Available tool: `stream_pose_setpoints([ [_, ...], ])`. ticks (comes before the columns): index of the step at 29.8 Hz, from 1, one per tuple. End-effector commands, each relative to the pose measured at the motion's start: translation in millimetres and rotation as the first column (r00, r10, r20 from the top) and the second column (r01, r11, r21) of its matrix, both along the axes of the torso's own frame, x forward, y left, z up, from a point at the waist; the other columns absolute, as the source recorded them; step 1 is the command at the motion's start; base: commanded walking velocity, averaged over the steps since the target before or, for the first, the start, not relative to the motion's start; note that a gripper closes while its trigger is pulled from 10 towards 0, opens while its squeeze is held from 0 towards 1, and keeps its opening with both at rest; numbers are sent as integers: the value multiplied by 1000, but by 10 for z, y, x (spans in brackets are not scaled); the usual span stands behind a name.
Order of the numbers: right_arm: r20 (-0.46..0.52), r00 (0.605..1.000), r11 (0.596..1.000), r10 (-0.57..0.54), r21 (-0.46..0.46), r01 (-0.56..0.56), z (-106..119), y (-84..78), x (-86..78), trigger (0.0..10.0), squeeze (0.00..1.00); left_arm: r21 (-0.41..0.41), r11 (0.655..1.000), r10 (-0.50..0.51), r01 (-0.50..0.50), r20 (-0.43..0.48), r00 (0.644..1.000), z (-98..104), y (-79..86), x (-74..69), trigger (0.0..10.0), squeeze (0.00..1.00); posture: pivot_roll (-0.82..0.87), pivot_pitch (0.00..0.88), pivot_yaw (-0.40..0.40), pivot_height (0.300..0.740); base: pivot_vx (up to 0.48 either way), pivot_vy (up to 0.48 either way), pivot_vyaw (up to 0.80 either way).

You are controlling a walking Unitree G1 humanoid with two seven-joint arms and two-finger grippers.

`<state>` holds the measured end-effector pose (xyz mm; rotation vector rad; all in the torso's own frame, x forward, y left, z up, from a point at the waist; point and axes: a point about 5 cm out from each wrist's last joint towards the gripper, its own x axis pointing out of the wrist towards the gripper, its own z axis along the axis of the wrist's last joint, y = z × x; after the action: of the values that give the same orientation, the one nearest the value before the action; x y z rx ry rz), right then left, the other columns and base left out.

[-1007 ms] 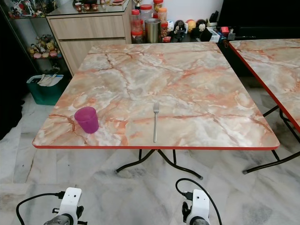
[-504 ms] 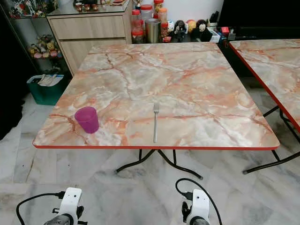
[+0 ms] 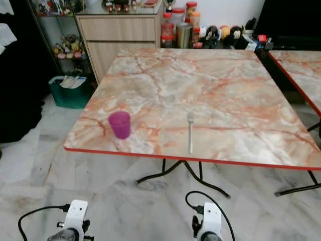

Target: Setting the table

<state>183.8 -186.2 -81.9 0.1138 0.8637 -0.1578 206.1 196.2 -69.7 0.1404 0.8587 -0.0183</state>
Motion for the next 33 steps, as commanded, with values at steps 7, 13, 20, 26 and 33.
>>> stream_pose_setpoints([
  [7,15,1000,1000,-1,5,1,16,30,35,10000,0,10,1000,-5,5,-17,1000,-3,33,-6,10000,0,0,0,46,736,0,340,0],
  [13,17,1000,1000,-3,5,3,19,36,44,10000,0,13,1000,-10,10,-11,1000,8,34,10,10000,0,0,0,48,736,0,281,0],
  [20,21,1000,1000,-2,8,2,24,42,53,10000,0,7,1000,-14,14,0,1000,17,23,26,10000,0,-1,0,48,736,0,0,0],
  [26,39,999,1000,1,9,-2,39,49,76,10000,0,-2,1000,-16,16,6,1000,20,3,34,10000,0,-1,0,45,736,0,0,0],
  [33,40,999,1000,5,5,-5,42,51,81,10000,0,4,1000,-17,17,4,1000,17,7,28,10000,0,-1,0,45,736,0,0,0],
])
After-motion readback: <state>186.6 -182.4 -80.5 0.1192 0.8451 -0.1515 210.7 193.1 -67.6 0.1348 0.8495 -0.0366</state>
